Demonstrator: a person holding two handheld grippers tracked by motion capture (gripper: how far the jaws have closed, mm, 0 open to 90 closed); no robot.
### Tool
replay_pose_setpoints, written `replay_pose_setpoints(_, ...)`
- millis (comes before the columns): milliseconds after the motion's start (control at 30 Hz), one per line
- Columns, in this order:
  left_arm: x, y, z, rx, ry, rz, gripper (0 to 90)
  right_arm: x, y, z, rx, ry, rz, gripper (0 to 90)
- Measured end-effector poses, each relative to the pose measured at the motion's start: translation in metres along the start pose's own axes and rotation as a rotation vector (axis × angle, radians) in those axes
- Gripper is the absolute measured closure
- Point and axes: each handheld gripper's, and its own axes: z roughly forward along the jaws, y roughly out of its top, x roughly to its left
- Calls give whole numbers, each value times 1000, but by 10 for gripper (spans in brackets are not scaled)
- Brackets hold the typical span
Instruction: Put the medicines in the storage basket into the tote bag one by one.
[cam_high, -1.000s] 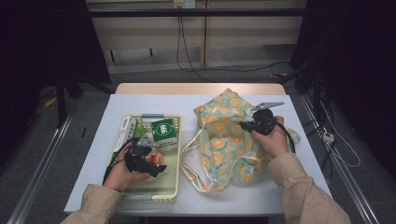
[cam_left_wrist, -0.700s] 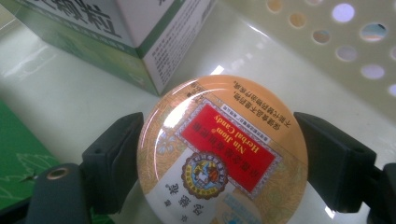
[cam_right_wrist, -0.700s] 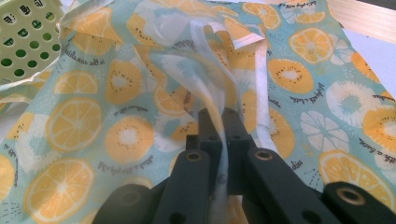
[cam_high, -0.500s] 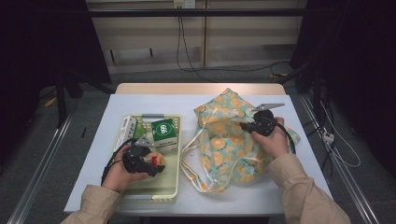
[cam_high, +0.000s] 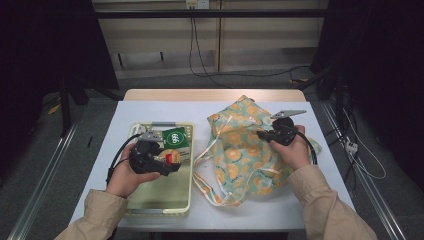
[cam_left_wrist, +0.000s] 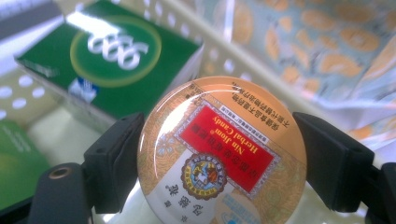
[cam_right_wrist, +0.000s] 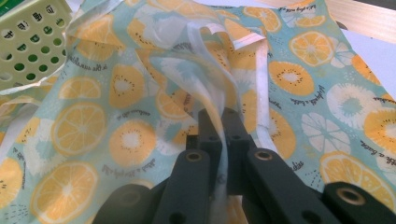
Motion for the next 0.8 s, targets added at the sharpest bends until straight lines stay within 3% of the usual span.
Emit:
replay_pose_setpoints(133, -4, 12, -5, -5, 25, 4, 203, -1, 0, 1, 3, 5, 0, 894)
replay_pose_setpoints(200, -4, 17, -7, -11, -4, 11, 203, -1, 0, 1, 1, 6, 1, 894)
replay_pose_setpoints(400, -8, 39, -5, -15, -35, 34, 203, -1, 1, 1, 3, 6, -2, 894)
replay_pose_setpoints(467, -9, 48, -4, -14, -35, 39, 204, 0, 2, 1, 7, 7, -3, 894)
replay_pose_setpoints(500, -11, 53, -4, -13, -12, 44, 204, 0, 3, 1, 6, 6, -4, 894)
replay_pose_setpoints(533, -12, 57, -4, -18, -14, 47, 204, 0, 3, 2, 3, 7, -4, 894)
replay_pose_setpoints(567, -11, 61, -3, -21, -45, 51, 204, 0, 4, 2, 3, 9, -2, 894)
replay_pose_setpoints(800, -24, 85, 7, 2, -54, 107, 204, 2, 6, 4, 2, 20, -7, 894)
